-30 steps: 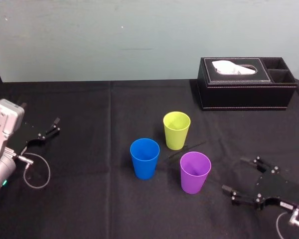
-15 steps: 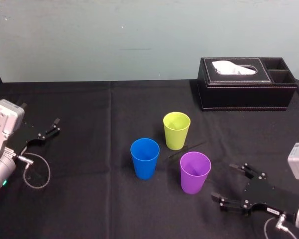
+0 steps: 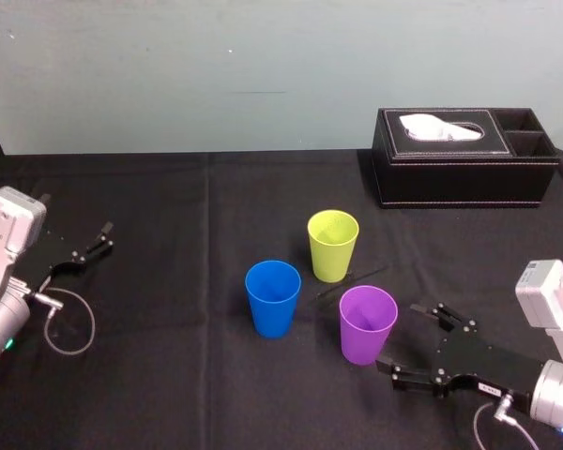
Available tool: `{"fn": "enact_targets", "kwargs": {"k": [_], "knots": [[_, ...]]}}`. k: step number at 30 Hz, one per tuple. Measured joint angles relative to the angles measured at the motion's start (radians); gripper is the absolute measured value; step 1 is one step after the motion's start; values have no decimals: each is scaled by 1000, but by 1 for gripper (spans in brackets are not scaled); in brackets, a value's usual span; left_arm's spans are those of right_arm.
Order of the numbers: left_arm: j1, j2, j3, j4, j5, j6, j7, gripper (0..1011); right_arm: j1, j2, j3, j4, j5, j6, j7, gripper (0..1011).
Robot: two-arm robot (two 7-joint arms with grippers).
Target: Stack the three plastic cups sequentially using one hand.
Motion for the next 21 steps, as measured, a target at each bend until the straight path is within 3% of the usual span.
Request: {"fn": "enact_targets", "kwargs": {"k": [21], "knots": [[0, 0, 0, 0, 0, 0, 0, 1010, 88, -59, -53, 60, 13, 39, 3, 1002]]}}
